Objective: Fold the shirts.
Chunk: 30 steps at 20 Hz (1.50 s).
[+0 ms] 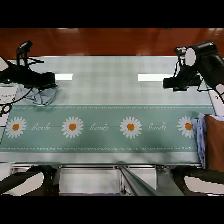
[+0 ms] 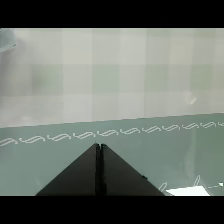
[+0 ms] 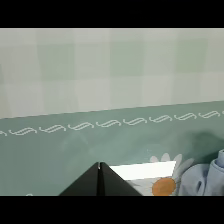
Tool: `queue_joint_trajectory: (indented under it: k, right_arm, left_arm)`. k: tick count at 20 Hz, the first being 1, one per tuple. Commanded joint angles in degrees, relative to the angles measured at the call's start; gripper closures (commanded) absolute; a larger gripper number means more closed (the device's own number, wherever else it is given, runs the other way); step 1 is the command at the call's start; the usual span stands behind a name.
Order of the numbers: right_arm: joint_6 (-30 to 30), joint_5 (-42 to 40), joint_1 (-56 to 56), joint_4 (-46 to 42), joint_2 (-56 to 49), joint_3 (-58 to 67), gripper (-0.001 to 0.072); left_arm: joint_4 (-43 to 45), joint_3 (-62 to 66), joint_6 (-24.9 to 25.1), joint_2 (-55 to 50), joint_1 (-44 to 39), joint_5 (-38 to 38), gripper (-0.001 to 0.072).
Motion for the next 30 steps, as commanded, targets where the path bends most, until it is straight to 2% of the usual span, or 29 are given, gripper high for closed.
queue_joint_trajectory:
  k: [1,3,7,11,12,13,14,15,18,19,20,22,25,26,30]
  right_arm:
    - [0.0,0.02,0.02,0.0,0.0,0.04,0.068]
    - [0.04,-0.44,0.02,0.0,0.0,0.04,0.068]
    - [0.04,-8.83,0.02,0.0,0.0,0.04,0.068]
    - [-1.33,-14.8,0.02,-0.79,0.0,0.24,0.068]
    - [-1.86,-16.09,0.02,-0.55,0.04,0.46,0.0678]
    - [-3.45,-17.35,0.04,-0.37,0.07,0.83,0.0625]
    - [-4.09,-18.47,0.07,-0.17,0.28,0.92,0.0405]
    - [-4.28,-19.26,0.07,-0.26,0.66,0.92,0.0299]
    - [-5.05,-19.78,0.09,0.44,2.21,0.85,0.0294]
    - [-6.51,-19.32,0.09,1.75,2.78,0.81,0.0295]
    - [-7.61,-19.26,0.09,2.8,3.58,0.35,0.0295]
    - [-7.8,-19.3,0.09,3.08,5.25,-1.46,0.0296]
    - [-7.74,-20.15,0.09,3.06,7.28,-4.92,0.0296]
    - [-7.58,-20.41,0.09,3.13,7.67,-5.92,0.0296]
    - [-6.19,-21.77,0.09,3.58,7.74,-7.78,0.0297]
  left_arm:
    - [0.0,0.04,0.0,0.02,-0.02,0.02,0.068]
    - [0.0,0.04,0.0,0.0,-0.02,0.7,0.068]
    - [0.0,0.04,0.0,-0.15,-0.22,3.28,0.068]
    - [0.02,2.01,-0.02,-0.22,1.33,11.82,0.0679]
    - [-0.09,3.8,-0.02,-0.22,1.88,13.94,0.0653]
    - [-0.2,5.92,-0.02,-0.2,2.14,16.35,0.0546]
    - [-0.13,8.31,-0.02,-0.17,2.14,19.43,0.0328]
    - [0.68,10.69,0.42,-0.15,2.14,22.77,0.0201]
    - [9.03,13.81,1.46,-0.57,2.16,34.69,0.0201]
    - [11.96,13.84,1.46,-1.42,2.51,35.93,0.0201]
    - [14.1,13.84,1.46,-2.86,3.28,34.51,0.0202]
    - [14.64,13.84,0.46,-6.73,6.01,26.23,0.0204]
    - [14.58,13.84,-8.59,-14.47,12.0,11.65,0.0204]
    - [14.58,13.84,-10.49,-16.61,13.62,9.31,0.0204]
    - [13.86,13.84,-10.75,-23.58,16.92,6.29,0.0204]
